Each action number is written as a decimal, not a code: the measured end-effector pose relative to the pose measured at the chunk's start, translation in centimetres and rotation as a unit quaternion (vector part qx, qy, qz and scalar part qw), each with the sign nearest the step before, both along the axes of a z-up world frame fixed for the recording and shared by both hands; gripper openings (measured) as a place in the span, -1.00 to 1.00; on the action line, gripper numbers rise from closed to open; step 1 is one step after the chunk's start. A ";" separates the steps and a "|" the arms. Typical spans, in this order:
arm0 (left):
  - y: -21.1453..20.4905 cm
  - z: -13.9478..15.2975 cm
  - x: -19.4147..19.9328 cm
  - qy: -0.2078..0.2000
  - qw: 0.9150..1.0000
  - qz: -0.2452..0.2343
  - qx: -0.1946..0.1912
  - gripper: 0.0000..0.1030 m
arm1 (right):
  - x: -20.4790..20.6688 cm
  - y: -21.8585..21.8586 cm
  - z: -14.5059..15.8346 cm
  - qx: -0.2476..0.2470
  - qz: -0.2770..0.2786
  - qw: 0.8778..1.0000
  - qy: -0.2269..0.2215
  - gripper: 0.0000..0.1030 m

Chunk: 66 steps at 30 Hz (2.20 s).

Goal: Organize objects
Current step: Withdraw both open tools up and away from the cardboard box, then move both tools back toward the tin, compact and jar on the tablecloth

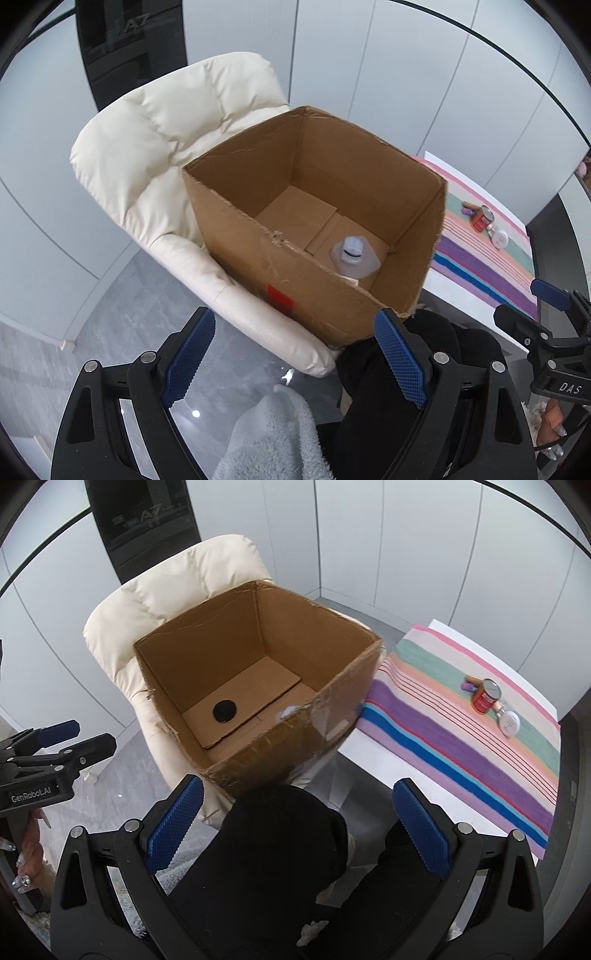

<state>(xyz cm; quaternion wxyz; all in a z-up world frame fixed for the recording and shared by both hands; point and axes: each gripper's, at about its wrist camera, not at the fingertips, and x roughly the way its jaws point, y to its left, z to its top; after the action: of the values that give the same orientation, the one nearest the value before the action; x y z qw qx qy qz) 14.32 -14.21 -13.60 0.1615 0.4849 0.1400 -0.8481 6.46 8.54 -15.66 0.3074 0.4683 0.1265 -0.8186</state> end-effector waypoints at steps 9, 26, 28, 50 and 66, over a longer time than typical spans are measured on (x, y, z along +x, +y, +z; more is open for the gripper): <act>3.5 -0.4 -3.8 0.008 0.998 -0.059 0.009 0.73 | -1.4 4.4 0.8 -0.005 -0.068 0.998 0.018 1.00; 16.7 -0.4 -11.5 0.009 0.976 -0.219 0.011 0.73 | -3.6 20.9 1.1 -0.007 -0.258 0.966 0.023 1.00; 18.2 -0.2 -12.1 0.010 0.973 -0.232 0.011 0.73 | -3.5 22.7 0.9 -0.008 -0.278 0.960 0.020 1.00; 28.1 -2.8 -17.9 -0.033 0.950 -0.309 0.032 0.73 | -5.9 33.3 -2.7 -0.003 -0.381 0.925 -0.008 1.00; 32.5 -6.5 -31.2 -0.034 0.956 -0.290 0.004 0.74 | -17.4 33.1 -7.7 0.026 -0.363 0.931 -0.015 1.00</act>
<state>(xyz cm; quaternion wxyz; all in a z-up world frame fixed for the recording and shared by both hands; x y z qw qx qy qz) -16.89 18.26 -20.13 -0.0891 0.5339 -0.0089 -0.8408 -10.96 41.65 -23.33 -0.0210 0.5022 -0.0354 -0.8638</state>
